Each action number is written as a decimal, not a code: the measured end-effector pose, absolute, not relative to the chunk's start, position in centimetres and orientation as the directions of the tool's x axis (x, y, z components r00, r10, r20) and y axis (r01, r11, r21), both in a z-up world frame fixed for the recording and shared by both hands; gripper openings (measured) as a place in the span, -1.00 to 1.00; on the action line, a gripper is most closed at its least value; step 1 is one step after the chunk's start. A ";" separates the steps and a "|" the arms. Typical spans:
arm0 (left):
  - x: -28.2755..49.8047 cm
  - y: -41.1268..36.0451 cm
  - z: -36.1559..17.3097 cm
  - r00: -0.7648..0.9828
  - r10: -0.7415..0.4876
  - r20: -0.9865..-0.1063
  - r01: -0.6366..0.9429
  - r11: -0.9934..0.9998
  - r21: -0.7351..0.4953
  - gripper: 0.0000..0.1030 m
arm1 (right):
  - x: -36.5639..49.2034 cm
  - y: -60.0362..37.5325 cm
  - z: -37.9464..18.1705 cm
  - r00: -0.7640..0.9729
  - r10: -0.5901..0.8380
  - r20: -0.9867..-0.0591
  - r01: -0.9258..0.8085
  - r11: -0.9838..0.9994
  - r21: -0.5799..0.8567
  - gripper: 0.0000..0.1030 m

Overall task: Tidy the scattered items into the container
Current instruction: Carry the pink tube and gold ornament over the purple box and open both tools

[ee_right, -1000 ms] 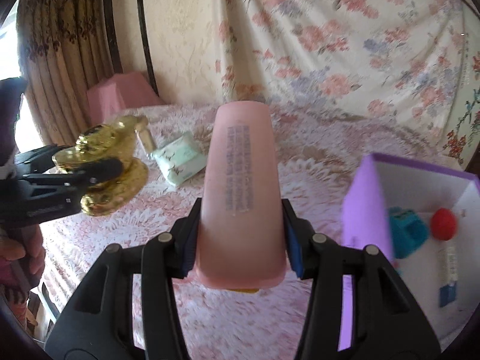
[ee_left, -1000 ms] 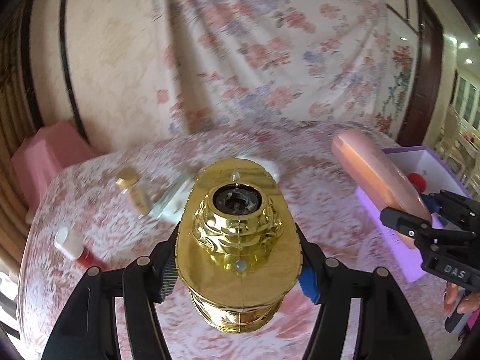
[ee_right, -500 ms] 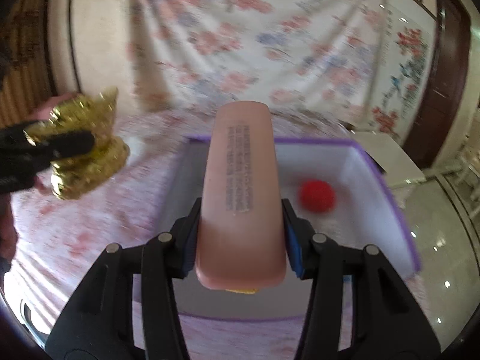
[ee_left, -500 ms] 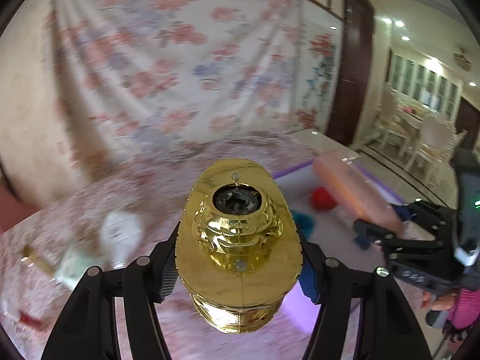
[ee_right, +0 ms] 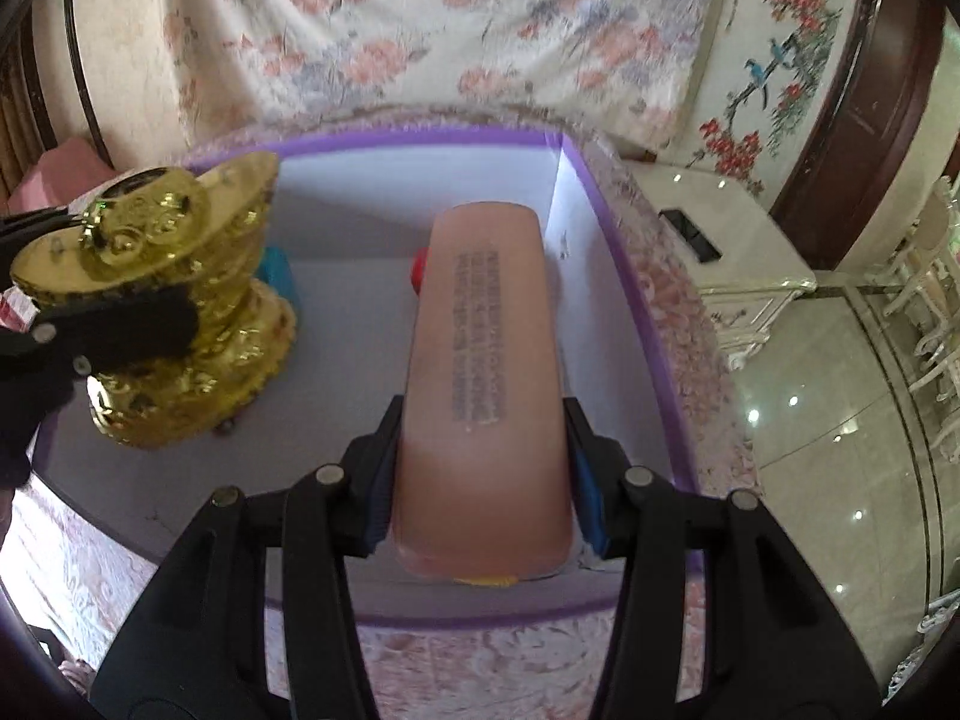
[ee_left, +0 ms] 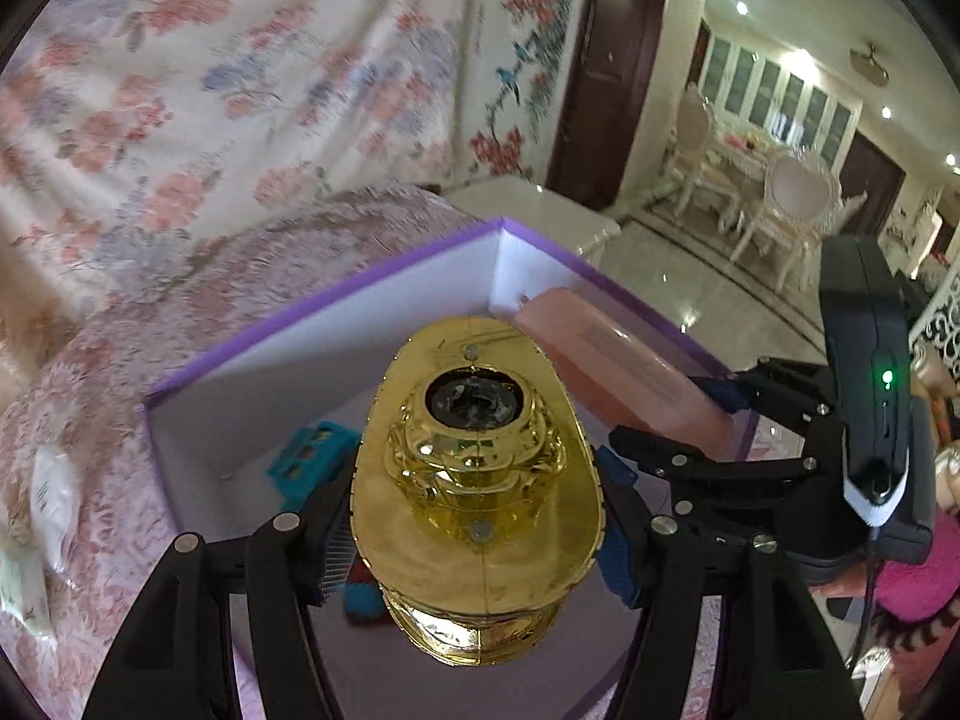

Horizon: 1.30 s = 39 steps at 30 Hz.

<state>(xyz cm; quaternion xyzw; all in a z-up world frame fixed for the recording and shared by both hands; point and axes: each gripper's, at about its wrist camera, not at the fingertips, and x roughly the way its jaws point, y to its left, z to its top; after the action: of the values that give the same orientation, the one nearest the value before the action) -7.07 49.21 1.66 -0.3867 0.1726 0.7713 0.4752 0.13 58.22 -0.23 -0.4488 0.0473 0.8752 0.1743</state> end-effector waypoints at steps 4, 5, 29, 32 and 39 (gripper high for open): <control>-7.4 51.6 0.2 -0.229 0.549 -0.804 -0.882 -0.467 -0.068 0.26 | 0.3 58.9 -0.8 -0.508 0.261 -0.821 -0.307 -0.945 -0.111 0.00; -7.4 52.2 -0.1 -0.224 0.533 -0.816 -0.884 -0.463 -0.060 0.26 | 0.2 59.0 -0.8 -0.503 0.253 -0.827 -0.297 -0.948 -0.110 0.00; -9.4 54.5 -5.2 -0.074 0.230 -0.970 -0.897 -0.441 -0.037 0.33 | -2.0 60.1 -0.6 -0.416 0.297 -0.860 -0.318 -0.933 -0.168 0.03; -9.5 53.6 -4.8 -0.051 0.240 -0.969 -0.898 -0.435 -0.061 0.36 | -1.9 60.0 -0.6 -0.413 0.297 -0.861 -0.322 -0.932 -0.167 0.10; -9.5 50.1 -1.5 -0.078 0.317 -0.945 -0.896 -0.437 -0.073 0.40 | -1.0 60.1 0.3 -0.446 0.282 -0.849 -0.359 -0.926 -0.119 0.19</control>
<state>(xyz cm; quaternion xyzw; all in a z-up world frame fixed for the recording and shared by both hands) -9.52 50.13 -1.49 -0.5103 0.2838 0.6770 0.4480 -0.99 60.11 0.29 -0.4912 0.0390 0.8495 0.1885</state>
